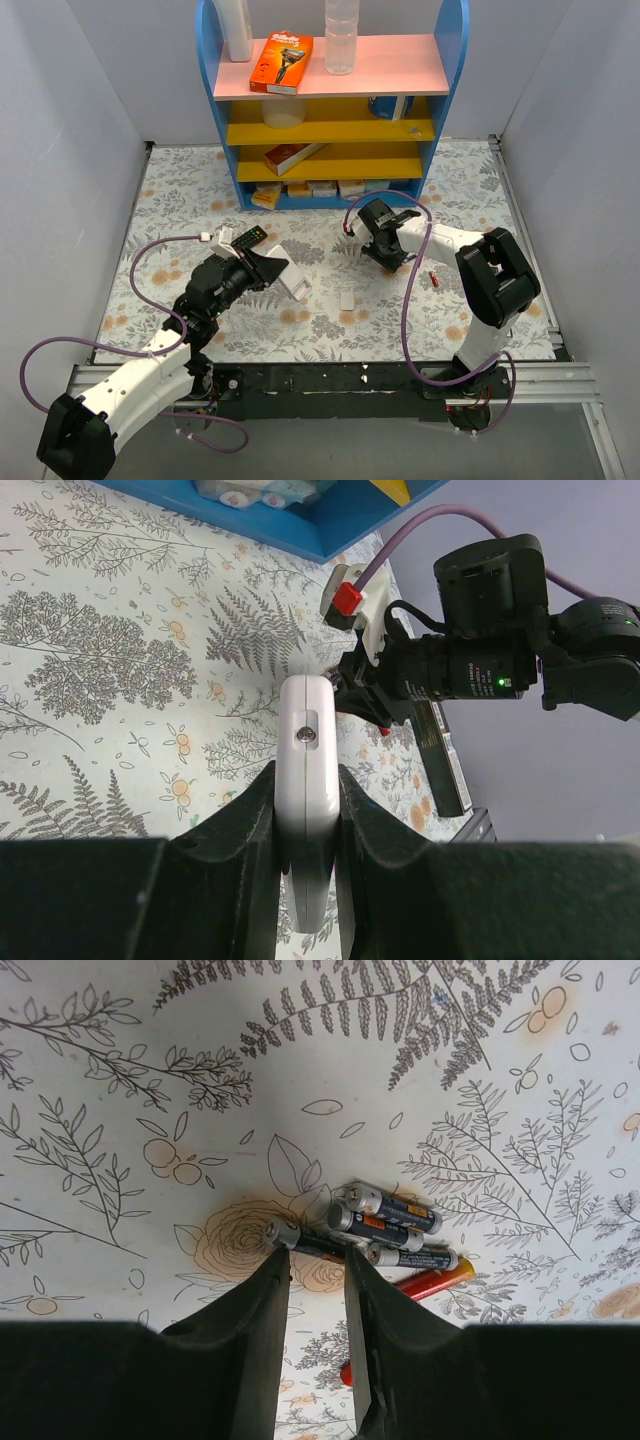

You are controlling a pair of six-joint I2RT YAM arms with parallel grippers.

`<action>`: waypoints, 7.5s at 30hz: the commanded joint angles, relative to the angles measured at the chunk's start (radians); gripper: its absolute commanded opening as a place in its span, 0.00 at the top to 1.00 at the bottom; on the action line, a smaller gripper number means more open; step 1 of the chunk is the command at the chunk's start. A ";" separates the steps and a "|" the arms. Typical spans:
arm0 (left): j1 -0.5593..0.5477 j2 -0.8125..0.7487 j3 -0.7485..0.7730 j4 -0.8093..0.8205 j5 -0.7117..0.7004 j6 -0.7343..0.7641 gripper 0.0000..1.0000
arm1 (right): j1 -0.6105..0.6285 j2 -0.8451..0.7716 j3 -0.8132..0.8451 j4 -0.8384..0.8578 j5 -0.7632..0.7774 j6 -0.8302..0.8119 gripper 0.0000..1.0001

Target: Load the batteries into the remote control

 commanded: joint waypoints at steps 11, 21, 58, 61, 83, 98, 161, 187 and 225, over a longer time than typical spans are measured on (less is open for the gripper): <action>-0.004 0.003 0.048 0.000 -0.002 0.023 1.00 | 0.005 0.033 0.018 -0.001 -0.113 -0.036 0.66; -0.004 0.008 0.054 -0.001 0.013 0.024 1.00 | 0.003 0.028 0.013 -0.015 -0.168 -0.031 0.88; 0.157 0.545 0.387 0.197 0.794 0.000 1.00 | 0.411 -0.417 0.234 0.017 -0.621 -0.082 0.99; 0.157 0.545 0.390 0.194 0.803 0.000 1.00 | 0.425 -0.400 0.252 -0.001 -0.610 -0.093 0.99; 0.157 0.554 0.444 0.154 0.843 0.023 1.00 | 0.440 -0.323 0.237 -0.037 -0.555 -0.182 0.99; 0.157 0.568 0.487 0.112 0.851 0.049 1.00 | 0.452 -0.260 0.281 -0.147 -0.490 -0.271 0.99; 0.157 0.391 0.476 0.004 0.674 -0.063 1.00 | 0.581 -0.130 0.266 -0.238 -0.196 -0.214 0.99; 0.158 0.446 0.517 -0.012 0.706 -0.062 1.00 | 0.640 -0.170 0.185 -0.238 -0.262 -0.269 0.99; 0.160 0.423 0.389 -0.050 0.779 0.148 1.00 | 0.667 -0.198 0.271 -0.210 -0.243 -0.182 0.75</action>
